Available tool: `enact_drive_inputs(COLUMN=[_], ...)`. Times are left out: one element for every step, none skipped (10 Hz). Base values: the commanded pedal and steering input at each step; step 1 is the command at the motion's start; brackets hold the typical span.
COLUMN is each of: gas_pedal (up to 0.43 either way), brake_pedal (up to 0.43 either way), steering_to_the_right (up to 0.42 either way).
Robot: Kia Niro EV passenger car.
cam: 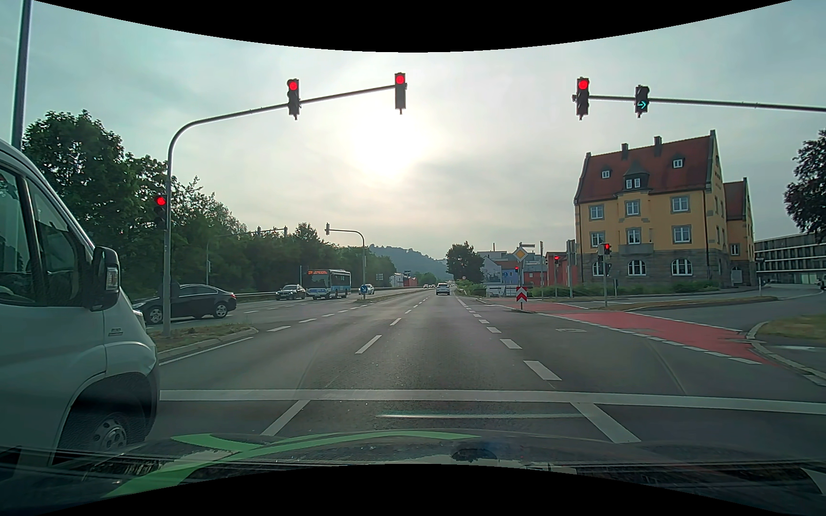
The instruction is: Follow the waypoints while adhering to traffic rules and regulations
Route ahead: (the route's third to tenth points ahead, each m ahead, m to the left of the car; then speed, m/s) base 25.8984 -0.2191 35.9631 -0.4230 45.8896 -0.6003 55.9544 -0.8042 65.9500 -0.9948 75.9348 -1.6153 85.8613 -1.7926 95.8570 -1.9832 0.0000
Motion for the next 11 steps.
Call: enact_drive_inputs(gas_pedal=[0.0, 0.0, 0.0, 0.0, 0.0, 0.0, 0.0, 0.0, 0.0, 0.0, 0.0], brake_pedal=[0.293, 0.293, 0.293, 0.293, 0.299, 0.293, 0.299, 0.299, 0.299, 0.299, 0.299], steering_to_the_right=[-0.012, -0.014, -0.014, -0.014, -0.014, -0.014, -0.014, -0.014, -0.014, -0.014, -0.014])
